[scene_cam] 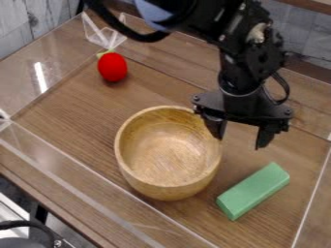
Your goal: Remove the green object from the brown bowl and put it on the table
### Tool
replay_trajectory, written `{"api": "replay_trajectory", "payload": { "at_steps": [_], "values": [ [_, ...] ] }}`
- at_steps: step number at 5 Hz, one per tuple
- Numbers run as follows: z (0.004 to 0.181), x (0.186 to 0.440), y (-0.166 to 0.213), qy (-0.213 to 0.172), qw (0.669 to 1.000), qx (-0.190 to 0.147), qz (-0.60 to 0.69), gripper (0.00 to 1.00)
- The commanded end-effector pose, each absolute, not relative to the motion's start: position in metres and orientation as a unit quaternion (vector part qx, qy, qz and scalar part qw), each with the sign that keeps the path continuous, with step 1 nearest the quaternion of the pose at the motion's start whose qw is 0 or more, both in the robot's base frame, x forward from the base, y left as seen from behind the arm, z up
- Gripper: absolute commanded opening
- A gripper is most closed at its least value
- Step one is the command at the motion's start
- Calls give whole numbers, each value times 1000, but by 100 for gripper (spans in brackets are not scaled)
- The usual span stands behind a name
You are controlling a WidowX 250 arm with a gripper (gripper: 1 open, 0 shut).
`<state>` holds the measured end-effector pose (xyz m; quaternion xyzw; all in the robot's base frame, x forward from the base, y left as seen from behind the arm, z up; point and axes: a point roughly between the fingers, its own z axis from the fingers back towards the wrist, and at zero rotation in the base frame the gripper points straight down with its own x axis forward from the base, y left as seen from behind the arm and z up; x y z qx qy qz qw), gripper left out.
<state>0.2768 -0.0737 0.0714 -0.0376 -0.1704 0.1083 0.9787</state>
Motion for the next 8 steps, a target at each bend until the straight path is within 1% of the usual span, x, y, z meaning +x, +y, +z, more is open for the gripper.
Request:
{"api": "replay_trajectory", "payload": {
  "at_steps": [1,2,3,4,5,6,7,8],
  "values": [
    [78,275,-68,-176,980,-42,86,100],
    [67,281,-72,-168,979,-35,107,100],
    [67,292,-79,-170,977,-32,128,100],
    [71,292,-69,-174,976,-33,123,100],
    [73,291,-58,-177,976,-34,119,100],
    [81,285,-51,-183,976,-35,109,100],
    [86,280,-45,-186,977,-34,98,100],
    [79,271,-46,-174,979,-29,98,100]
  ]
}}
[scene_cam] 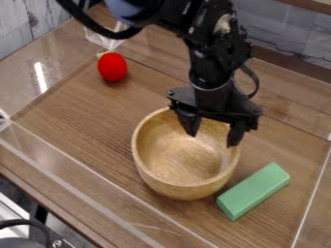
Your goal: Remove the green object from the brown bowl and put it on the table
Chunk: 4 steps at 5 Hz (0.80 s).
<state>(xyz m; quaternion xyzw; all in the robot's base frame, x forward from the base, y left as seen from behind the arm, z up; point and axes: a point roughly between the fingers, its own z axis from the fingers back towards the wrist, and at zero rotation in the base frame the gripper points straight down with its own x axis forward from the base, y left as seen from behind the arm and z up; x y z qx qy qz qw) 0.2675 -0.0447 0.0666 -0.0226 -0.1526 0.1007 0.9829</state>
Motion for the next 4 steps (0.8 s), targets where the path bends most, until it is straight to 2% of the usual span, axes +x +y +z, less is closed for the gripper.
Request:
{"api": "replay_trajectory", "payload": {
  "at_steps": [1,2,4],
  "values": [
    [86,274,-40,-172,978,-21,115,100],
    [92,276,-37,-167,977,-15,129,100],
    [73,283,-27,-157,983,-11,97,100]
  ]
}}
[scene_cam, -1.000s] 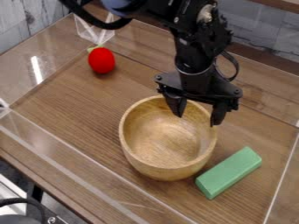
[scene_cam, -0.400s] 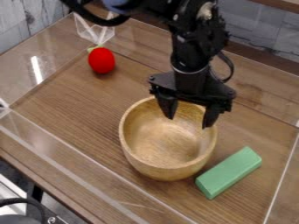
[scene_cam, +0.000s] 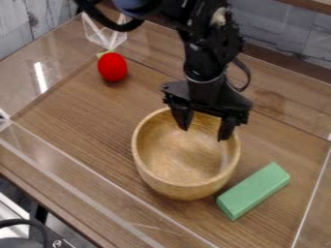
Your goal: Remove the green object from the brown bowl and put it on the table
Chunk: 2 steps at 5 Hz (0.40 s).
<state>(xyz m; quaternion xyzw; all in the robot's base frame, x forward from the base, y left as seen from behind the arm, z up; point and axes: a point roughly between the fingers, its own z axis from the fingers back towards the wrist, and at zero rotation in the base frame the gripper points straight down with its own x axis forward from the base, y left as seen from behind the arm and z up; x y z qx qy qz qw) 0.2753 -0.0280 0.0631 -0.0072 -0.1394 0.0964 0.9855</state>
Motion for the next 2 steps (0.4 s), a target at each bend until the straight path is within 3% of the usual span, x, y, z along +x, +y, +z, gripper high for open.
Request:
{"api": "replay_trajectory", "payload": {
  "at_steps": [1,2],
  "values": [
    [88,287,-15,-166,979,-7,115,100],
    [104,295,1,-176,974,-2,140,100]
  ]
}}
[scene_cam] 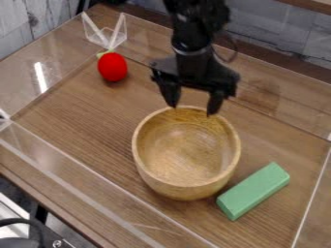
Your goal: Remove the green object from the brown bowl and put it on the table
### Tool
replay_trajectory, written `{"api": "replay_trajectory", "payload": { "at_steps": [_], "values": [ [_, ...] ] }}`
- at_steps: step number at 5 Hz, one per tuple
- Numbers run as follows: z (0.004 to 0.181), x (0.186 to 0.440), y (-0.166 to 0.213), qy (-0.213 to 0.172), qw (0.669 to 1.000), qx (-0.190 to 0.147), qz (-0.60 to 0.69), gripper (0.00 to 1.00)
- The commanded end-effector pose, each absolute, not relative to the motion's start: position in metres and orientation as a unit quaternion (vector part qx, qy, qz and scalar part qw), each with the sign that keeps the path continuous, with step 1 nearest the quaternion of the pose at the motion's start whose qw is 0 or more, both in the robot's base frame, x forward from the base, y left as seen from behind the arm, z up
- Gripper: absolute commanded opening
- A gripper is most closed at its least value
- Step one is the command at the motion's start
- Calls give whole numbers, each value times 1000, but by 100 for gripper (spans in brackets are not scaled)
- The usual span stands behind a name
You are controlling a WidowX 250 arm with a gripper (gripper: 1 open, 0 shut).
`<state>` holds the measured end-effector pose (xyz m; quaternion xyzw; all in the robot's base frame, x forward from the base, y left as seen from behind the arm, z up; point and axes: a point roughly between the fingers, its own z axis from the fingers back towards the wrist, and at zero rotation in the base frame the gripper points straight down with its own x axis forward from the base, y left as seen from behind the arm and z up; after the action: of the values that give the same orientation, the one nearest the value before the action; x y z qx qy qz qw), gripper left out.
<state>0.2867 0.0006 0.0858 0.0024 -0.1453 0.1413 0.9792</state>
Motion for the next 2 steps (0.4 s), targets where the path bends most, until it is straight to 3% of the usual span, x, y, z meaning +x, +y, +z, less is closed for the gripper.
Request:
{"api": "replay_trajectory", "payload": {
  "at_steps": [1,2],
  "values": [
    [112,304,24,-184,969,10,163,100],
    [105,312,43,-187,969,12,164,100]
  ]
}}
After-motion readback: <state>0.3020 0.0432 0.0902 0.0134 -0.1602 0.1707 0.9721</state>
